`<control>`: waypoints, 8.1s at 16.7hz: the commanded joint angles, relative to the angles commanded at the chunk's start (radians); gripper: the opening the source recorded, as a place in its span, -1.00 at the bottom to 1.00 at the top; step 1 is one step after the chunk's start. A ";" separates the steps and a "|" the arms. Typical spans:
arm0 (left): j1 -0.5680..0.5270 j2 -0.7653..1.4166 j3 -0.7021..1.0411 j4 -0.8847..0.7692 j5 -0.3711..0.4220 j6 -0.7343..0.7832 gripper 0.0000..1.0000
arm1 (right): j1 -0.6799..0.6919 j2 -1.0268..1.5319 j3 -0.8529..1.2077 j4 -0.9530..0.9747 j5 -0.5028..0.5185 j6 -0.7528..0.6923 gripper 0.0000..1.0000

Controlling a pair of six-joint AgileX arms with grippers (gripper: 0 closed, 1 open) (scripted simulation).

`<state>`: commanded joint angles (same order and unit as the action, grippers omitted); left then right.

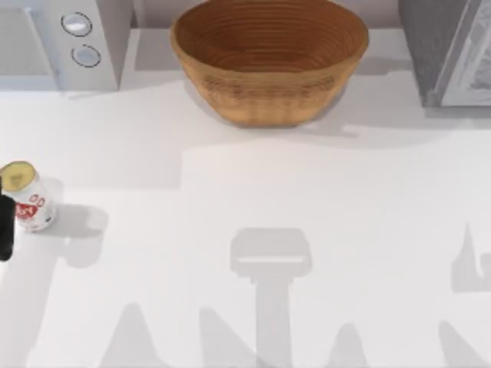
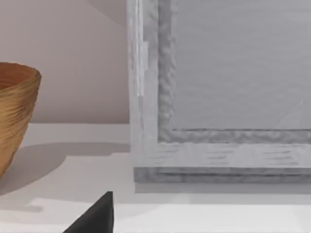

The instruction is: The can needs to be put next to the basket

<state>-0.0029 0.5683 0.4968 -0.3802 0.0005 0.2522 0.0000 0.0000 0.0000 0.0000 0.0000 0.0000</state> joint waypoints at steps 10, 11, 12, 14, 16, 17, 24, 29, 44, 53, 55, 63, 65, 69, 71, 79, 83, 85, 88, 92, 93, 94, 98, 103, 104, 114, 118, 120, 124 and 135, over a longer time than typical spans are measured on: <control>-0.004 0.998 0.746 -0.600 -0.007 0.390 1.00 | 0.000 0.000 0.000 0.000 0.000 0.000 1.00; -0.005 1.069 0.807 -0.646 -0.006 0.421 1.00 | 0.000 0.000 0.000 0.000 0.000 0.000 1.00; -0.005 1.133 0.863 -0.688 -0.005 0.449 1.00 | 0.000 0.000 0.000 0.000 0.000 0.000 1.00; -0.006 1.241 0.961 -0.756 -0.003 0.496 1.00 | 0.000 0.000 0.000 0.000 0.000 0.000 1.00; -0.007 1.319 1.033 -0.802 -0.001 0.530 1.00 | 0.000 0.000 0.000 0.000 0.000 0.000 1.00; -0.007 1.344 1.055 -0.817 0.000 0.540 1.00 | 0.000 0.000 0.000 0.000 0.000 0.000 1.00; -0.005 1.360 1.065 -0.822 0.000 0.547 1.00 | 0.000 0.000 0.000 0.000 0.000 0.000 1.00; -0.006 1.395 0.962 -0.679 0.001 0.550 1.00 | 0.000 0.000 0.000 0.000 0.000 0.000 1.00; -0.005 1.416 0.903 -0.605 0.001 0.551 -0.21 | 0.000 0.000 0.000 0.000 0.000 0.000 1.00; -0.005 1.416 0.903 -0.605 0.001 0.551 -1.00 | 0.000 0.000 0.000 0.000 0.000 0.000 1.00; -0.005 1.416 0.903 -0.605 0.001 0.551 -1.00 | 0.000 0.000 0.000 0.000 0.000 0.000 1.00; -0.111 1.430 0.939 -0.649 -0.008 0.444 -1.00 | 0.000 0.000 0.000 0.000 0.000 0.000 1.00; -0.216 1.450 0.980 -0.687 -0.015 0.327 -1.00 | 0.000 0.000 0.000 0.000 0.000 0.000 1.00; -0.450 1.516 1.102 -0.774 -0.025 -0.014 -1.00 | 0.000 0.000 0.000 0.000 0.000 0.000 1.00; -0.547 1.560 1.177 -0.815 -0.025 -0.201 -1.00 | 0.000 0.000 0.000 0.000 0.000 0.000 1.00; -0.680 1.733 1.477 -0.905 -0.007 -0.754 -1.00 | 0.000 0.000 0.000 0.000 0.000 0.000 1.00; -0.653 1.779 1.563 -0.907 0.001 -0.864 -1.00 | 0.000 0.000 0.000 0.000 0.000 0.000 1.00; -0.650 1.783 1.571 -0.907 0.002 -0.874 -1.00 | 0.000 0.000 0.000 0.000 0.000 0.000 1.00; -0.654 1.780 1.568 -0.906 0.001 -0.871 -1.00 | 0.000 0.000 0.000 0.000 0.000 0.000 1.00; -0.715 1.784 1.554 -0.893 -0.065 -0.848 -1.00 | 0.000 0.000 0.000 0.000 0.000 0.000 1.00; -0.740 1.787 1.547 -0.886 -0.089 -0.840 -1.00 | 0.000 0.000 0.000 0.000 0.000 0.000 1.00; -0.757 1.792 1.541 -0.879 -0.104 -0.833 -1.00 | 0.000 0.000 0.000 0.000 0.000 0.000 1.00; -0.727 1.810 1.536 -0.871 -0.070 -0.843 -1.00 | 0.000 0.000 0.000 0.000 0.000 0.000 1.00; -0.650 1.785 1.544 -0.877 0.002 -0.873 -1.00 | 0.000 0.000 0.000 0.000 0.000 0.000 1.00; -0.650 1.785 1.544 -0.877 0.002 -0.873 -1.00 | 0.000 0.000 0.000 0.000 0.000 0.000 1.00; -0.650 1.785 1.544 -0.877 0.002 -0.873 0.21 | 0.000 0.000 0.000 0.000 0.000 0.000 1.00; -0.650 1.785 1.544 -0.877 0.002 -0.873 0.81 | 0.000 0.000 0.000 0.000 0.000 0.000 1.00; -0.650 1.785 1.544 -0.877 0.002 -0.873 1.00 | 0.000 0.000 0.000 0.000 0.000 0.000 1.00; -0.650 1.785 1.544 -0.877 0.002 -0.873 1.00 | 0.000 0.000 0.000 0.000 0.000 0.000 1.00; -0.652 1.787 1.686 -1.018 0.002 -0.874 1.00 | 0.000 0.000 0.000 0.000 0.000 0.000 1.00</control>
<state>-0.6553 2.3554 2.1830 -1.3986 0.0026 -0.6217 0.0000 0.0000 0.0000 0.0000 0.0000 0.0000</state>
